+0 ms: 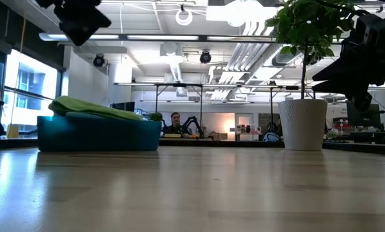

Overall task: Fold microfiber towels
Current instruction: Return to Home Position

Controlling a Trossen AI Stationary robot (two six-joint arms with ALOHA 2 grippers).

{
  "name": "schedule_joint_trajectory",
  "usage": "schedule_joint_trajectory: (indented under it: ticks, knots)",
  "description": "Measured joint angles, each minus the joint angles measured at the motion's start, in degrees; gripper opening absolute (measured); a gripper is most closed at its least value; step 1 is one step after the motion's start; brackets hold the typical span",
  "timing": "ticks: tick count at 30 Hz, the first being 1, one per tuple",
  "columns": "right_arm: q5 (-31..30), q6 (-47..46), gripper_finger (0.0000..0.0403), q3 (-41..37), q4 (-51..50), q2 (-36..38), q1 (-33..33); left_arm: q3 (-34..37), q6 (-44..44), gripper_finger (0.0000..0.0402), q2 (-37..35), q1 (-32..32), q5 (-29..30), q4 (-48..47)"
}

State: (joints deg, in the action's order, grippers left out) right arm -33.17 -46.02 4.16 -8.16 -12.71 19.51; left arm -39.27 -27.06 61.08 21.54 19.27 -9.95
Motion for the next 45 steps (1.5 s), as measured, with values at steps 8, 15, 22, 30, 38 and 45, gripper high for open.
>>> schedule_joint_trajectory:
  ticks: [8, 15, 22, 30, 38, 45]
  knots:
    - [0.00, 0.00, 0.0103, 0.00, -0.02, 0.00, 0.00, 0.02, 11.03, 0.0151, -4.24, -2.47, -6.87, -7.21]
    - [0.00, 0.00, 0.0103, 0.00, -0.02, -0.04, 0.00, 3.06, 18.77, 0.0151, -18.09, -2.45, 0.28, -7.84]
    - [0.00, 0.00, 0.0103, 0.00, -0.02, -0.07, 0.00, 17.87, 16.23, 0.0151, -34.49, -2.45, 7.54, -1.88]
    - [0.00, 0.02, 0.0103, 0.00, -0.02, -0.07, 0.00, 26.26, 9.22, 0.0151, -50.77, -2.45, 16.01, 0.20]
    - [0.00, 0.00, 0.0103, 0.00, -0.04, -0.07, 0.00, 32.01, 9.65, 0.0151, -60.28, -2.45, 10.91, 0.25]
    - [0.00, 0.01, 0.0103, 0.00, -0.04, -0.07, 0.00, 33.88, 7.07, 0.0151, -60.92, -2.43, 8.98, -2.93]
